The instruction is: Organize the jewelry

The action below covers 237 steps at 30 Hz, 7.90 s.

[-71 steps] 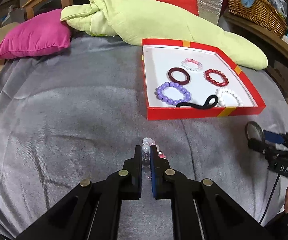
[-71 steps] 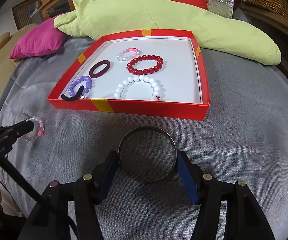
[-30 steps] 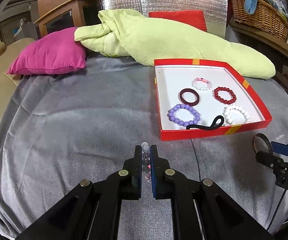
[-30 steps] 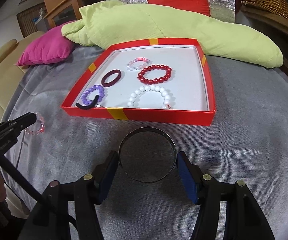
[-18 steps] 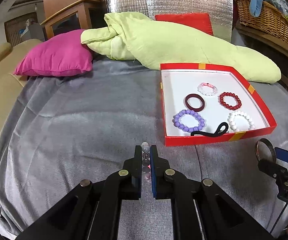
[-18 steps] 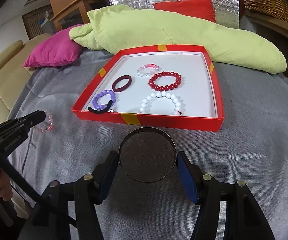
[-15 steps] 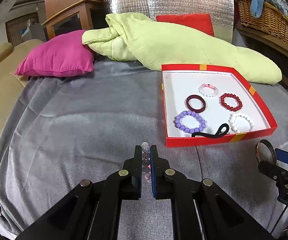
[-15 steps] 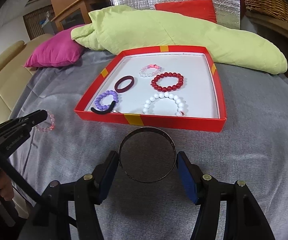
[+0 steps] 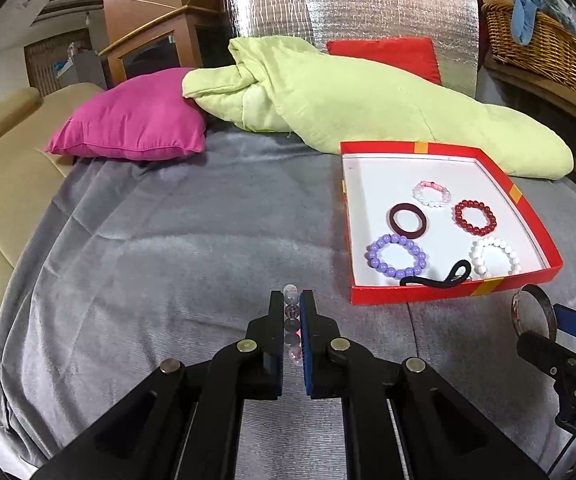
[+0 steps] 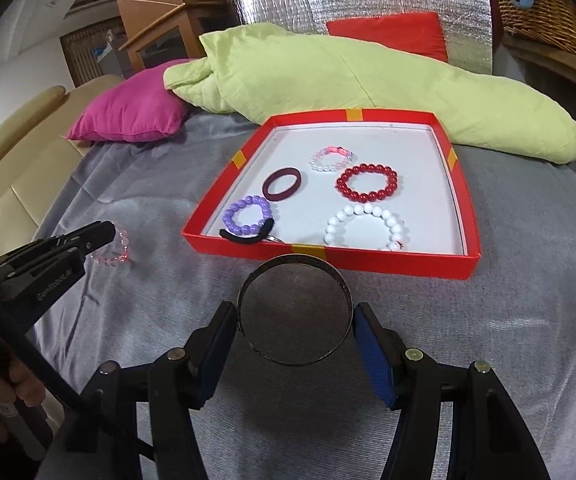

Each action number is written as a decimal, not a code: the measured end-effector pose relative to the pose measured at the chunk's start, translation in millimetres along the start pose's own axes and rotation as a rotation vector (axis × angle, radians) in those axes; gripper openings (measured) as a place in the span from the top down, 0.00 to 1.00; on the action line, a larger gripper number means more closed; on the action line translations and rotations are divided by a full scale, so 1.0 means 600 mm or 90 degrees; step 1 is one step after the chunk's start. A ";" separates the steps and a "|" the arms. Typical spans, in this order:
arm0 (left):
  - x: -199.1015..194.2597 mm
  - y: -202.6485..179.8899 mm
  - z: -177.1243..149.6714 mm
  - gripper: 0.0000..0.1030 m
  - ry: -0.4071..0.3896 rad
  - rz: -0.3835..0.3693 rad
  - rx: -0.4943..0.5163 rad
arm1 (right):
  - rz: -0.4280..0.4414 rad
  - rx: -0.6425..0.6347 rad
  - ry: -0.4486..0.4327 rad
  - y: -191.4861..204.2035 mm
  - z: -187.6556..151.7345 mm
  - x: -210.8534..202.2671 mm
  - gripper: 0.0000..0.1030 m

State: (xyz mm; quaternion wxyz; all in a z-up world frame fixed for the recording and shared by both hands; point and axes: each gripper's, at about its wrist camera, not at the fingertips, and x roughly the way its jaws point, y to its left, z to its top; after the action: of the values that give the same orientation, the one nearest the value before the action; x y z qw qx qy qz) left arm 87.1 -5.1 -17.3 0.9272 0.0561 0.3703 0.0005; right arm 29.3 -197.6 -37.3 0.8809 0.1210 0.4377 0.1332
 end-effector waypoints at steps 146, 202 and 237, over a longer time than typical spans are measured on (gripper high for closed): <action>0.274 -0.152 0.221 0.92 0.047 -0.153 0.031 | -0.042 0.238 -0.031 -0.203 0.254 0.212 0.39; -0.103 -0.038 -0.027 0.09 -0.063 0.034 0.011 | -0.154 0.042 -0.116 -0.014 -0.018 -0.154 0.26; -0.085 -0.058 -0.024 0.09 -0.051 0.015 0.030 | -0.166 0.069 -0.093 -0.042 -0.011 -0.127 0.26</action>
State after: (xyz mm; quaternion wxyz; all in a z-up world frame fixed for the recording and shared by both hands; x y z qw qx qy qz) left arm 38.6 -40.3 3.6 0.9396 0.0826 0.3323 0.0005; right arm -17.2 -246.2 6.5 0.9125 0.1197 0.3910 -0.0150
